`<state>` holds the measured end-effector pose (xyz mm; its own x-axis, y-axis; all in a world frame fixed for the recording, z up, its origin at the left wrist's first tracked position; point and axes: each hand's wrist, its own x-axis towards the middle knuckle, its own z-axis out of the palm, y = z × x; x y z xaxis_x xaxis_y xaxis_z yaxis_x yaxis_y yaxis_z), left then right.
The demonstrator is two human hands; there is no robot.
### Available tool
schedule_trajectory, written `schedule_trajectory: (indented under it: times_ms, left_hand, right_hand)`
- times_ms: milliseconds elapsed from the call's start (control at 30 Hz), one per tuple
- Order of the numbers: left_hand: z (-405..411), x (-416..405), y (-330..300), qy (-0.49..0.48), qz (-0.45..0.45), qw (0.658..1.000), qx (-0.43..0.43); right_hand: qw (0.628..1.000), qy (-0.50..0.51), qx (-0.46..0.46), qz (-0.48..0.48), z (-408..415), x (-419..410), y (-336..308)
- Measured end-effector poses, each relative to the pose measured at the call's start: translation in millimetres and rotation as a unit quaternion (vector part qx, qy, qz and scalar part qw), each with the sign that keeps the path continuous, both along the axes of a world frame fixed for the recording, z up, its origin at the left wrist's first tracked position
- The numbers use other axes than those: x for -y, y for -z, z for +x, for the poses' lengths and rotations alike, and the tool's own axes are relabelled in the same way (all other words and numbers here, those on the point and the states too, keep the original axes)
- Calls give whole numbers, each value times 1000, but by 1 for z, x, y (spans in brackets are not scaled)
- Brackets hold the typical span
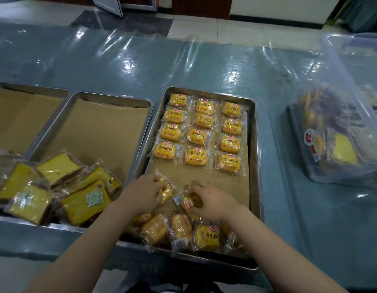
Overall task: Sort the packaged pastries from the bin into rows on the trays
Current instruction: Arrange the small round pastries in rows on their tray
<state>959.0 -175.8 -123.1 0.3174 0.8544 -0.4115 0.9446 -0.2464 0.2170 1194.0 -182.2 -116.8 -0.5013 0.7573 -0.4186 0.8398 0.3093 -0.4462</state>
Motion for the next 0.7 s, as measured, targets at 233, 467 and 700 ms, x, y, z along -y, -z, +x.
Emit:
schedule_trajectory:
  times_ms: [233, 467, 700]
  left_hand:
    - [7, 9, 3, 23, 23, 999, -11]
    - [2, 11, -3, 21, 25, 999, 19]
    - [30, 11, -2, 28, 94, 995, -21]
  right_hand:
    - [989, 62, 98, 90, -2, -1, 2]
    - [960, 114, 231, 112, -6, 1, 2]
    - [980, 121, 95, 127, 1, 9, -2]
